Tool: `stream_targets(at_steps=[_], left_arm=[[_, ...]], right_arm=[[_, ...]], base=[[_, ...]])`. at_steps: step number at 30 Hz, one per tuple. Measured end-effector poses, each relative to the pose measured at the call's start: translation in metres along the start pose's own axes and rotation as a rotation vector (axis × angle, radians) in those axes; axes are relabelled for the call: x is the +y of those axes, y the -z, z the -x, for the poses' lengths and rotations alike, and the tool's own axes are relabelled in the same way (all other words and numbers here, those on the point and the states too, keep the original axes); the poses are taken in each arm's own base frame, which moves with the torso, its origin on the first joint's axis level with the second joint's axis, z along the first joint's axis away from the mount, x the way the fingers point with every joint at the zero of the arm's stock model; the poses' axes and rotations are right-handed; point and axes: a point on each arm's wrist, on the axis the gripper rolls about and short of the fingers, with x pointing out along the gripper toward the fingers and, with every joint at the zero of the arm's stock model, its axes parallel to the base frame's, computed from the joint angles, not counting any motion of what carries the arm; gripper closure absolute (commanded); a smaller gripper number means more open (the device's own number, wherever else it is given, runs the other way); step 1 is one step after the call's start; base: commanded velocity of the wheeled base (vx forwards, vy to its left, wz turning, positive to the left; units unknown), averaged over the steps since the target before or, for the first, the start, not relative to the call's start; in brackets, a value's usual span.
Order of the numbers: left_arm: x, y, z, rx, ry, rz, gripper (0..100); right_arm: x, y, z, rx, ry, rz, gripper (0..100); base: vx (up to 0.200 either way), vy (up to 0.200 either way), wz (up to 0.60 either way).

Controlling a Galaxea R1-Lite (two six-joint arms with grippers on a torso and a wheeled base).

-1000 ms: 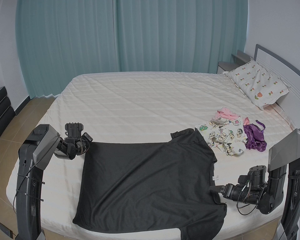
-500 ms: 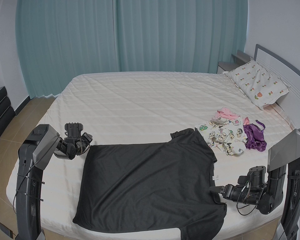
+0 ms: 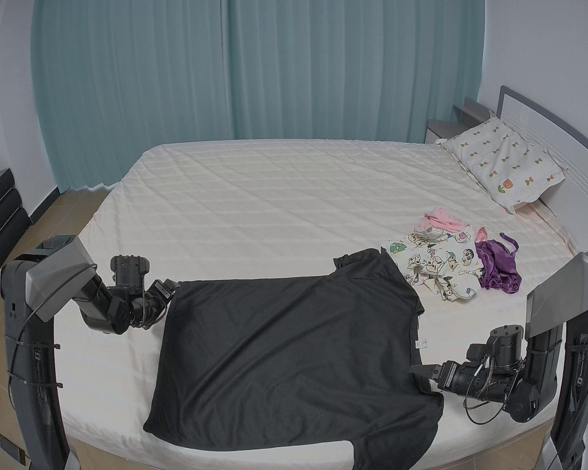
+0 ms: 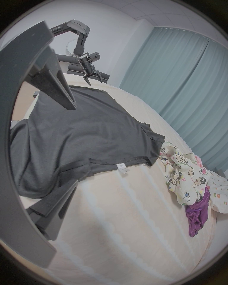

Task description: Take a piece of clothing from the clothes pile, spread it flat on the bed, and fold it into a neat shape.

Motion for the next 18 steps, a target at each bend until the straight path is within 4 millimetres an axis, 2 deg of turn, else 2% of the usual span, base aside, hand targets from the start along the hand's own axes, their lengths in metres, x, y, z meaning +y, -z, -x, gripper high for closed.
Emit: stream_targets(at_steps=[14, 18], left_arm=[[0.052, 0.066, 0.101, 0.089, 0.019, -0.013, 0], [0.066, 0.083, 0.126, 0.106, 0.030, -0.028, 0]], right_arm=[[0.004, 0.005, 0.003, 0.016, -0.009, 0.010, 0], [0.005, 0.006, 0.003, 0.021, -0.010, 0.011, 0]], base=[[-0.200, 0.000, 0.00], [0.000, 0.000, 0.00]])
